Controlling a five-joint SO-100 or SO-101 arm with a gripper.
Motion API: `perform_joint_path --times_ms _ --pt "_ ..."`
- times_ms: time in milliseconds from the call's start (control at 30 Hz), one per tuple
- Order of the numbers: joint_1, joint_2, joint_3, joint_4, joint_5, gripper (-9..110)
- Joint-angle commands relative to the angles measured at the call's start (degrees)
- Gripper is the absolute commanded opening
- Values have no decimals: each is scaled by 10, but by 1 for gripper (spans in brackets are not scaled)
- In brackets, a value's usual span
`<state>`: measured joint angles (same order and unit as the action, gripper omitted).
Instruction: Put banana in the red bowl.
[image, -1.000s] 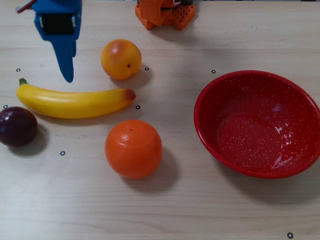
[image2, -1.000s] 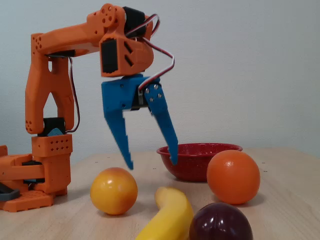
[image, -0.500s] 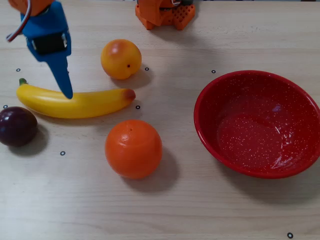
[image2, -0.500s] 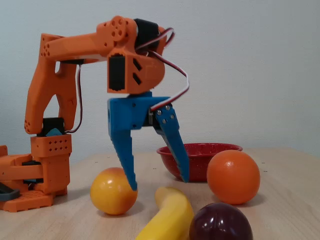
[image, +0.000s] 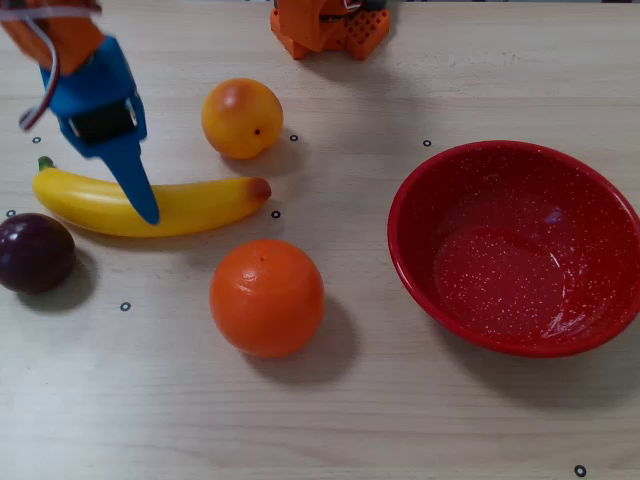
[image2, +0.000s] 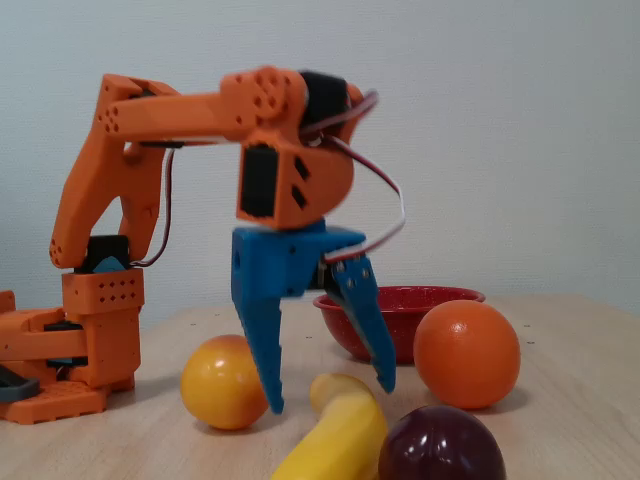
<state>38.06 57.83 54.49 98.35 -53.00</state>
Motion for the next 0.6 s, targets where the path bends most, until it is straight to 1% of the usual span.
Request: perform_joint_path --times_ms 0,100,567 --pt "-16 21 -63 20 -15 38" --pt "-23 4 -79 32 -19 40" --pt "-51 -70 -134 36 -17 40"
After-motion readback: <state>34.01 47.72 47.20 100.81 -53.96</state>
